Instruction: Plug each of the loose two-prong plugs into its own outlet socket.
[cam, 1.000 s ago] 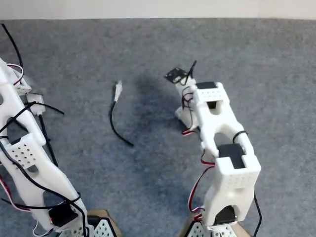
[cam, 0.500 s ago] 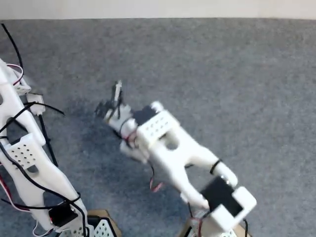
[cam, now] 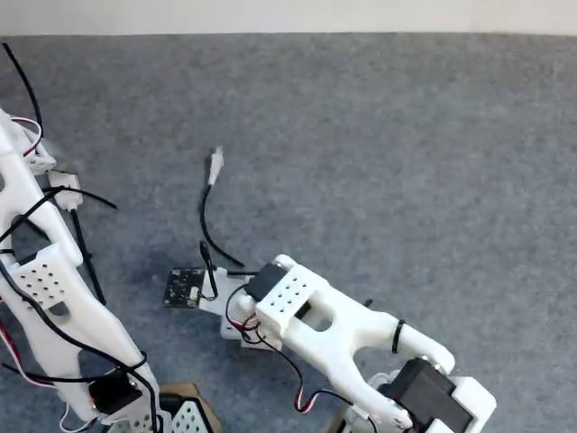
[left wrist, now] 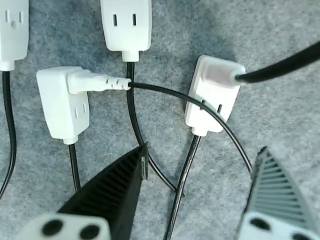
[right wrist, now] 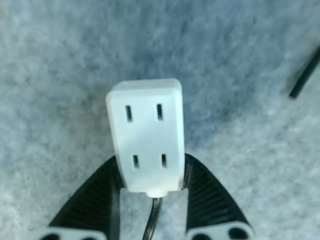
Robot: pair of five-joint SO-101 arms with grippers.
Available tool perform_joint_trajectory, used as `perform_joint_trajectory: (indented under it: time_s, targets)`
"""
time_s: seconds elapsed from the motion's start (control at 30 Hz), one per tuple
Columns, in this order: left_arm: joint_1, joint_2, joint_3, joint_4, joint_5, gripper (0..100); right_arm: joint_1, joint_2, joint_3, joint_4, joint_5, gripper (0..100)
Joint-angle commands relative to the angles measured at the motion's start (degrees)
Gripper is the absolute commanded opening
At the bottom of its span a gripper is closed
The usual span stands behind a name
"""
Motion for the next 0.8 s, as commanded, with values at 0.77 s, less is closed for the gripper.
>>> perform_joint_trajectory:
  time_s: [0.77]
  targets:
    - [-0.75, -0.66, -1.63, 0.62, 0.44, 34, 5.32, -3.91, -1.98, -1.8, -9.85, 25.2]
